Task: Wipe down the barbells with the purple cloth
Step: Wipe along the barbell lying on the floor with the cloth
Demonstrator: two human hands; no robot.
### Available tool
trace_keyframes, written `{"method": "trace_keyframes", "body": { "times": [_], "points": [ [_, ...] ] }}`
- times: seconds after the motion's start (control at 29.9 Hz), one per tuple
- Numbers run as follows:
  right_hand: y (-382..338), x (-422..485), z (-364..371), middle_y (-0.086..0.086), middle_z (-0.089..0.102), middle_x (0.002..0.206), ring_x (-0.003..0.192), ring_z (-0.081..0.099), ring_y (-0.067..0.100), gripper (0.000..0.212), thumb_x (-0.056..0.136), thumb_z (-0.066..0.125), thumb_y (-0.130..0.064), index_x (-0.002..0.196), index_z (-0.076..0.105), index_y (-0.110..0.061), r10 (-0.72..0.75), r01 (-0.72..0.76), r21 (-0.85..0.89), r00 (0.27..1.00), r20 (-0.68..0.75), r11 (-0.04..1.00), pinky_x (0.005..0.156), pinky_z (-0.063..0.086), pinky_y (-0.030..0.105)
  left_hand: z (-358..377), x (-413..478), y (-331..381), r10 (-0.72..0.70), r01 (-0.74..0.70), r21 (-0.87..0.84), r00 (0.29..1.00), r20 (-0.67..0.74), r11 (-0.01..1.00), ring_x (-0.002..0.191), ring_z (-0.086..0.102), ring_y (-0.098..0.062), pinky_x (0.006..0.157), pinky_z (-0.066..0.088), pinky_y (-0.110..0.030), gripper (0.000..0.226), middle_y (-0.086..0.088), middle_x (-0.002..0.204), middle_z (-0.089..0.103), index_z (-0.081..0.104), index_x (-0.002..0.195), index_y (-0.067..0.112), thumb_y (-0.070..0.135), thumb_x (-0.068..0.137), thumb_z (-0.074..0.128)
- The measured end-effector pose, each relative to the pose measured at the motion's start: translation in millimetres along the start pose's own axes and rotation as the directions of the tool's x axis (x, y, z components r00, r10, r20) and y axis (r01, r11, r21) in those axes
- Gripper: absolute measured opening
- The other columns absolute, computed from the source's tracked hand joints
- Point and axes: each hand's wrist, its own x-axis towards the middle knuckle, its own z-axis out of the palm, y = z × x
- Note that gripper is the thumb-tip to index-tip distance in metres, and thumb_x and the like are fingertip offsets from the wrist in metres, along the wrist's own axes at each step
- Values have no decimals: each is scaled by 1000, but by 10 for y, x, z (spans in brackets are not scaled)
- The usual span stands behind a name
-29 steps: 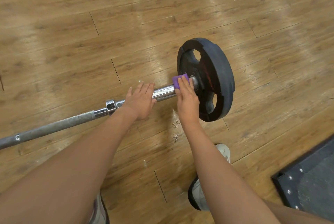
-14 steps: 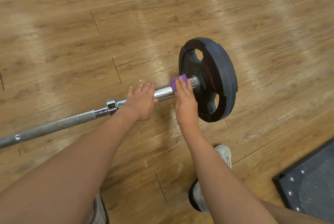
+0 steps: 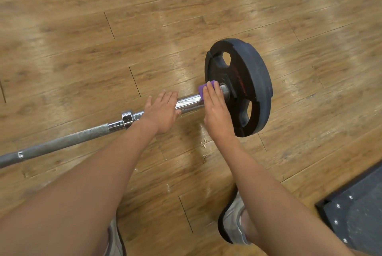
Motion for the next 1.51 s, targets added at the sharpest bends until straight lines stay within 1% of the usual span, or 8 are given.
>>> {"method": "trace_keyframes", "body": {
  "times": [0.13, 0.27, 0.33, 0.47, 0.7, 1.04, 1.24, 1.51],
  "points": [
    [124, 52, -25, 17, 28, 163, 154, 14, 32, 81, 80, 47, 26, 154, 31, 0, -152, 152, 3, 987, 44, 988, 124, 22, 49, -24, 18, -13, 3, -3, -1, 1000, -1, 1000, 156, -1, -20, 123, 4, -55, 64, 1, 169, 7, 1, 161, 17, 40, 109, 30],
    [155, 89, -20, 11, 32, 162, 155, 14, 25, 80, 81, 50, 24, 154, 34, -4, 11, -11, 12, 1000, -14, 1000, 124, 16, 34, -44, 21, -24, 6, -6, -3, 1000, 10, 1000, 156, 0, -21, 123, 3, -55, 64, 0, 169, 8, 2, 161, 16, 40, 109, 29],
    [70, 92, -10, 13, 35, 161, 154, 16, 28, 78, 81, 51, 24, 153, 36, -2, 71, -70, 37, 997, -36, 997, 125, 16, 37, -52, 25, -28, 8, -8, -3, 1000, 10, 1000, 156, 0, -21, 123, 3, -55, 64, 0, 169, 8, 1, 161, 16, 40, 109, 29],
    [-21, 75, -6, 15, 37, 159, 154, 17, 30, 78, 80, 49, 27, 152, 37, -1, -53, 51, 44, 998, 26, 998, 124, 24, 46, -59, 33, -34, 12, -12, -4, 1000, 6, 1000, 156, -1, -22, 123, 4, -55, 65, -1, 169, 8, 1, 161, 16, 40, 109, 30],
    [-100, -27, 37, 10, 27, 164, 156, 10, 26, 84, 80, 49, 24, 157, 29, -4, 183, -180, 50, 981, -58, 982, 125, 8, 31, -42, 20, -38, 20, -20, -5, 1000, -11, 1000, 156, 0, -23, 122, 3, -55, 63, -2, 169, 11, 5, 161, 16, 40, 109, 30],
    [-30, 90, -94, 12, 37, 159, 155, 15, 27, 67, 88, 53, 19, 151, 40, -2, 175, -177, 37, 983, 46, 983, 126, 20, 42, 174, -136, 53, 39, -38, 9, 992, -123, 999, 156, -6, -21, 123, 0, -53, 60, -1, 168, 13, 11, 160, 16, 39, 109, 30],
    [12, -356, -119, 8, 28, 164, 156, 10, 24, 82, 83, 50, 23, 156, 30, -6, 187, -186, 74, 982, -12, 980, 121, 4, 25, 313, -272, 152, 28, -30, -12, 991, -128, 999, 156, -6, -21, 122, -2, -53, 63, 1, 169, 8, 5, 161, 18, 40, 108, 31],
    [-57, -455, -84, 12, 44, 155, 154, 20, 26, 66, 85, 52, 21, 147, 46, -1, 266, -262, 86, 963, -41, 961, 124, 19, 35, 558, -536, 311, 22, -13, 51, 982, -190, 999, 155, -9, -22, 122, -5, -53, 63, -1, 170, 1, 0, 161, 17, 38, 109, 28]
  ]
}}
